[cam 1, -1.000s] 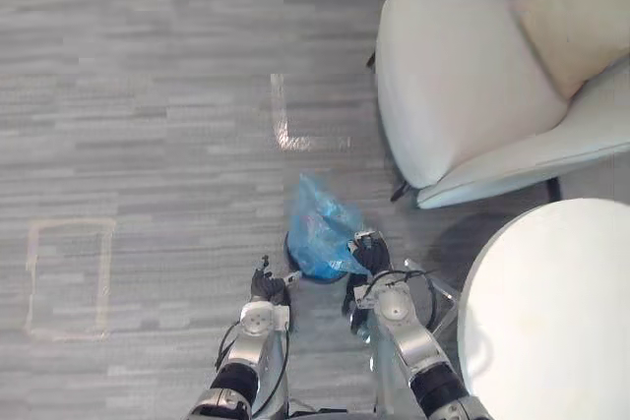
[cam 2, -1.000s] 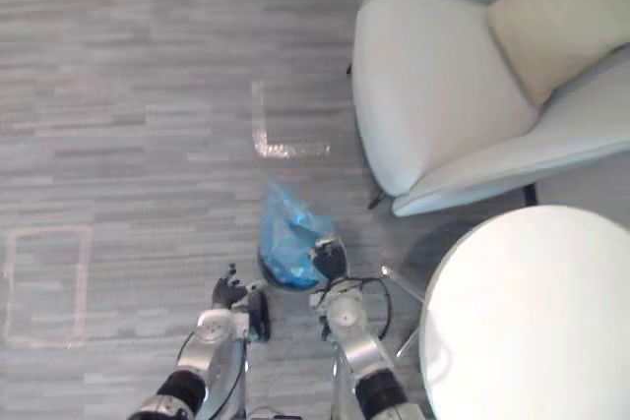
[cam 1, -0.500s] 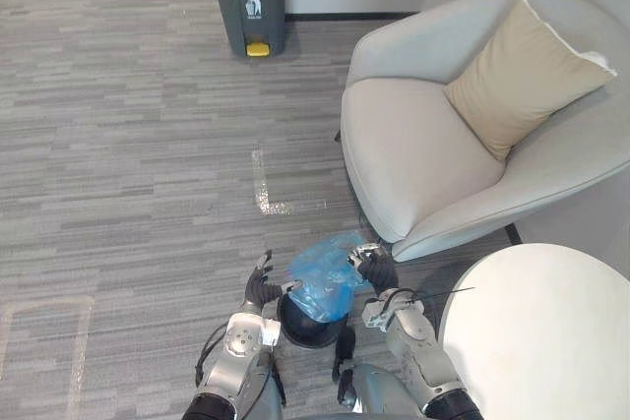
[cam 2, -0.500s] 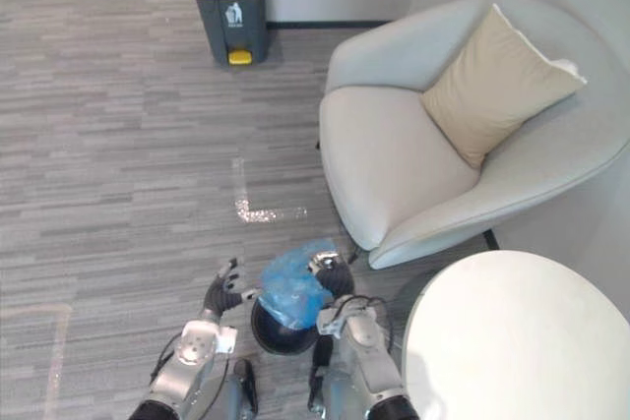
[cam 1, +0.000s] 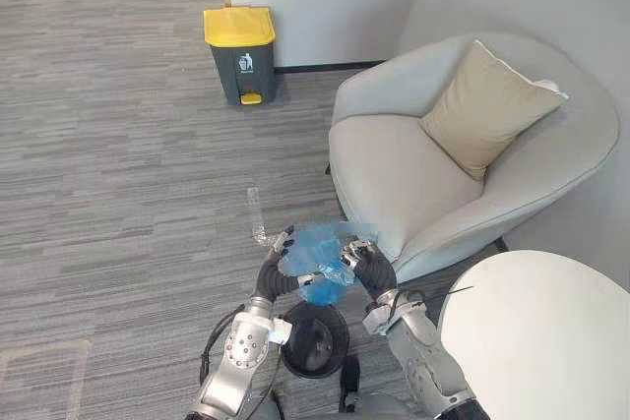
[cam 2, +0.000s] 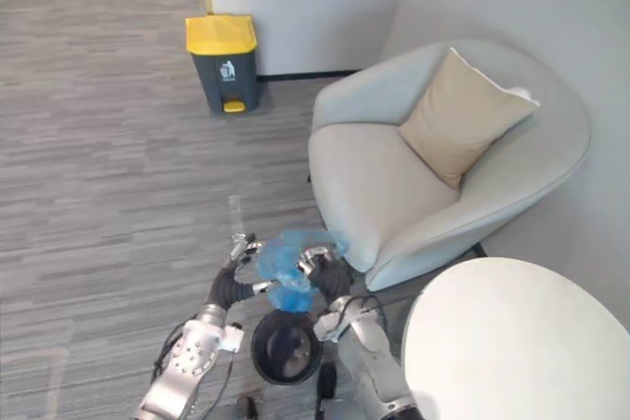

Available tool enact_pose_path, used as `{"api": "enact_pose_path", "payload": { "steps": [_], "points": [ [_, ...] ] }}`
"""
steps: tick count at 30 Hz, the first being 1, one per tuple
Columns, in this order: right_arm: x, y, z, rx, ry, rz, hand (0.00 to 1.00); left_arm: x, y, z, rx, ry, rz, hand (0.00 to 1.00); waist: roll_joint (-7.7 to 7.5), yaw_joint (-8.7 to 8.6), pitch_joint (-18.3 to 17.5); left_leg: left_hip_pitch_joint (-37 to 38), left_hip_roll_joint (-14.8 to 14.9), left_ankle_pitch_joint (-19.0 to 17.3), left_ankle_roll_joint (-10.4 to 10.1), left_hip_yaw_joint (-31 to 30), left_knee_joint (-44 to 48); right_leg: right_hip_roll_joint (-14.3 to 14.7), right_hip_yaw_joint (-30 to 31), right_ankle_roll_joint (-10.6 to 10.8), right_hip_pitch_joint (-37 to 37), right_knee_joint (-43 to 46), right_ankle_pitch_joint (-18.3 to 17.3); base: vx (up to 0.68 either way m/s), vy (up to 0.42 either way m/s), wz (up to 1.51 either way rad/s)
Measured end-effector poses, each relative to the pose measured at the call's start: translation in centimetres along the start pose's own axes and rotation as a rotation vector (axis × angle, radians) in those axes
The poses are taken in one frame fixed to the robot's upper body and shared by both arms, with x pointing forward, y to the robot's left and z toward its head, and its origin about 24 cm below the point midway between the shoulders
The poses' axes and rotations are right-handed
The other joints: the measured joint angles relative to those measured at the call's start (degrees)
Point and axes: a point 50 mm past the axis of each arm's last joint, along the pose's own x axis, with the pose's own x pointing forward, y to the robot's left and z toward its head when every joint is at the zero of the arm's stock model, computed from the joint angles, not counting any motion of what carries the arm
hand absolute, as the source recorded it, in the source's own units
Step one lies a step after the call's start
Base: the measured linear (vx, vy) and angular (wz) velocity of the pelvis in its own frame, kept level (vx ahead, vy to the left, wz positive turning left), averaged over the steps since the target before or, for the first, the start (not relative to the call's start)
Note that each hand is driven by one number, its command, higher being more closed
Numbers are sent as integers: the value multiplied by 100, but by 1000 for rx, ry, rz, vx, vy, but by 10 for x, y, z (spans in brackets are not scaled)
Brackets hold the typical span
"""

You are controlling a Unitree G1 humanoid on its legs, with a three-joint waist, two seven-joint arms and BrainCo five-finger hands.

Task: Gather rubbish on tea table into small bin, then transfer packed bag to large trash can.

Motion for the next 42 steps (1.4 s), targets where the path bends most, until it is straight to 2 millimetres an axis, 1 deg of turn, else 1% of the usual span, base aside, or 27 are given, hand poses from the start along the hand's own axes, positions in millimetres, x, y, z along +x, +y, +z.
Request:
{"api": "enact_pose_path", "payload": {
  "steps": [2, 5, 7, 9, 13, 16, 18, 21, 23, 25, 29, 34, 36, 40, 42],
  "points": [
    [2, 5, 9, 31, -42, 29, 100, 0, -2, 6, 46, -36, -34, 0, -10, -22, -70, 4, -3, 17, -13, 0, -12, 1, 25, 12, 4, -42, 21, 5, -1, -4],
    [4, 9, 10, 64, -48, 54, 100, -1, -7, 9, 79, -61, -73, 0, -9, -33, -219, 18, -22, 31, -5, 5, -1, 1, 66, 18, 12, -85, 43, 27, 9, -9],
    [7, 13, 12, 73, -50, 77, 100, 2, -8, 12, 94, -78, -81, 0, -15, -35, -289, 14, -44, 31, -3, 5, -1, -3, 137, 30, 23, -160, 113, 6, 21, -10],
    [12, 18, 14, 85, -58, 106, 100, 8, -9, 18, 103, -106, -90, 0, -27, -49, -299, 15, -65, 34, 3, 5, 0, -17, 189, 37, 27, -175, 141, -24, 28, -4],
    [20, 28, 19, 93, -70, 160, 100, 11, -10, 21, 107, -121, -98, 0, -54, -82, -326, 36, -73, 32, 8, 5, -6, -20, 295, 27, 28, -178, 162, -45, 5, -4],
    [24, 33, 22, 111, -80, 183, 100, 13, -15, 16, 117, -100, -119, 0, -57, -88, -344, 35, -72, 31, 8, -2, -18, -16, 318, 20, 26, -180, 169, -48, -15, -2],
    [27, 41, 24, 127, -83, 221, 100, 17, -21, 15, 125, -95, -140, 0, -58, -111, -350, 32, -72, 31, 8, -3, -21, -11, 340, 12, 23, -199, 199, -49, -19, -4],
    [26, 51, 30, 147, -102, 265, 100, 22, -24, 21, 132, -115, -154, 0, -58, -113, -353, 27, -70, 33, 8, -8, -20, -6, 347, 10, 17, -200, 204, -41, -16, -1],
    [26, 54, 33, 149, -114, 276, 100, 23, -25, 23, 135, -121, -154, 0, -59, -116, -356, 26, -70, 34, 8, -8, -19, -6, 352, 11, 13, -199, 205, -17, -6, -1],
    [27, 58, 34, 151, -115, 295, 100, 23, -25, 21, 143, -114, -155, 0, -64, -120, -361, 26, -70, 34, 8, -5, -15, -2, 358, 13, 12, -199, 207, 0, 0, 0],
    [30, 68, 34, 148, -97, 332, 100, 25, -29, 10, 192, -70, -151, 0, -108, -124, -391, 27, -71, 34, 8, 4, -13, 5, 372, 15, 5, -202, 208, 0, 0, 0],
    [32, 75, 32, 219, -77, 345, 100, 27, -31, -2, 217, -11, -141, 0, -173, -121, -446, 59, -74, 35, 9, 57, 1, 14, 435, 15, 5, -201, 232, -12, 2, -6],
    [35, 81, 35, 223, -80, 373, 100, 30, -31, -5, 233, -2, -136, 0, -192, -154, -459, 63, -75, 34, 10, 65, -2, 13, 455, 16, 5, -199, 239, -30, 2, -3],
    [41, 97, 40, 226, -79, 447, 100, 41, -30, -5, 279, -7, -127, 0, -199, -161, -464, 65, -69, 34, 10, 66, -4, 18, 473, 12, 0, -188, 252, -47, -12, -1],
    [44, 104, 44, 221, -82, 483, 100, 50, -29, -8, 336, 9, -128, 0, -199, -176, -464, 65, -59, 34, 9, 73, -4, 27, 485, 7, -12, -174, 257, -48, -18, -2]
  ]
}}
